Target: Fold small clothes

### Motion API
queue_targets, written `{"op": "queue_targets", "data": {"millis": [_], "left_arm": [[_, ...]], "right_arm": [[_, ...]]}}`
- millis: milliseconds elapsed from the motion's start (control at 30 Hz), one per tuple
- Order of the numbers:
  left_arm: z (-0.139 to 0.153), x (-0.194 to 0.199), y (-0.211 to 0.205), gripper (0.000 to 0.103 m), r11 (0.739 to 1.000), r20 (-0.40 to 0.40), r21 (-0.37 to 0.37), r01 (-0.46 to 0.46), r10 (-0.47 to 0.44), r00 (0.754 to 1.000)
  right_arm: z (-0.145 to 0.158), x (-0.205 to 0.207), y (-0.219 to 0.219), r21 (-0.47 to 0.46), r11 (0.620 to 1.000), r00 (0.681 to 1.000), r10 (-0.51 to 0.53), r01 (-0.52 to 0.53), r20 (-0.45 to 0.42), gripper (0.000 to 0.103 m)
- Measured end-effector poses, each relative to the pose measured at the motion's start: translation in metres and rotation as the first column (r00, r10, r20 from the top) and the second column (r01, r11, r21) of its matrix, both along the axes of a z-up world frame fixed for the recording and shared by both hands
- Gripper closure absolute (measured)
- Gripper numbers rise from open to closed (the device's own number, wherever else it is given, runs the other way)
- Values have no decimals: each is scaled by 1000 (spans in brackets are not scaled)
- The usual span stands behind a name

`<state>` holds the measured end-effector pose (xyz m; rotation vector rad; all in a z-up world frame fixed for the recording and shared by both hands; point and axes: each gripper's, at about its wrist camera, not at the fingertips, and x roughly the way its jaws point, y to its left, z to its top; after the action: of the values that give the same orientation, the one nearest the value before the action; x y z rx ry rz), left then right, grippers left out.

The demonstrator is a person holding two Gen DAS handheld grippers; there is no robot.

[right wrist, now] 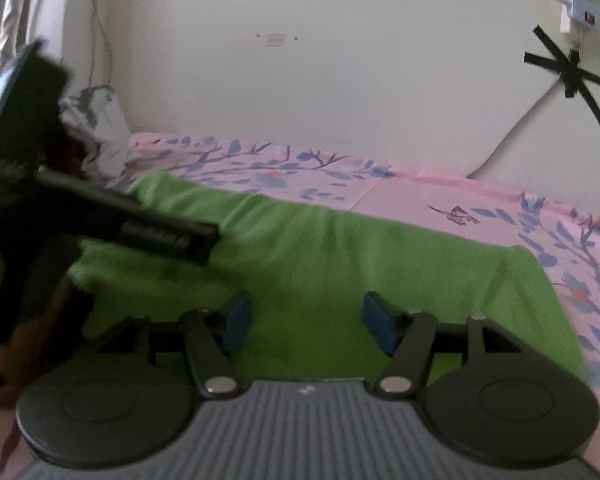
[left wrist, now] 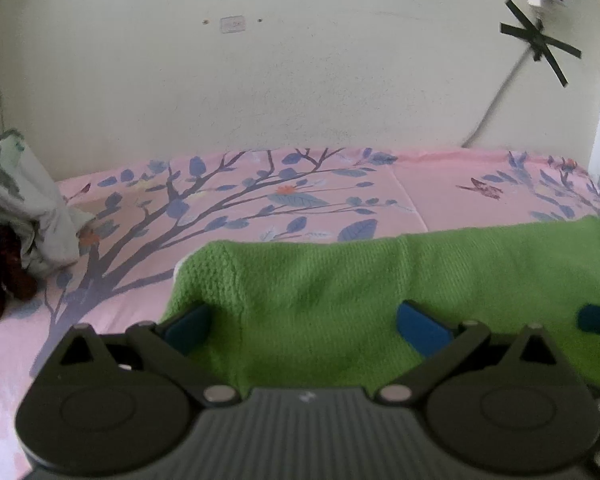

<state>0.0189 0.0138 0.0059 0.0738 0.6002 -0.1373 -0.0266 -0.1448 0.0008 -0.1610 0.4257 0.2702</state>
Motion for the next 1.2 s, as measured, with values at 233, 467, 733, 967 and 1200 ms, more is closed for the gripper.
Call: {"op": "queue_targets", "data": {"millis": [233, 467, 733, 967, 1200], "left_arm": [[1, 12, 2, 0, 1000, -16, 13, 15, -15, 1000], [-1, 5, 4, 0, 1000, 7, 12, 8, -8, 1000], [0, -1, 3, 0, 1000, 16, 19, -1, 0, 1000], [0, -3, 3, 0, 1000, 20, 25, -4, 3, 1000], [0, -5, 2, 0, 999, 26, 35, -10, 9, 1000]], "right_arm": [[-5, -15, -12, 46, 999, 1000, 0, 1, -29, 44], [-6, -20, -14, 68, 998, 1000, 1, 0, -12, 36], [-7, -27, -10, -29, 999, 1000, -28, 28, 7, 30], [-7, -34, -48, 11, 997, 997, -70, 70, -27, 16], [3, -45, -53, 80, 996, 999, -39, 36, 34, 29]]}}
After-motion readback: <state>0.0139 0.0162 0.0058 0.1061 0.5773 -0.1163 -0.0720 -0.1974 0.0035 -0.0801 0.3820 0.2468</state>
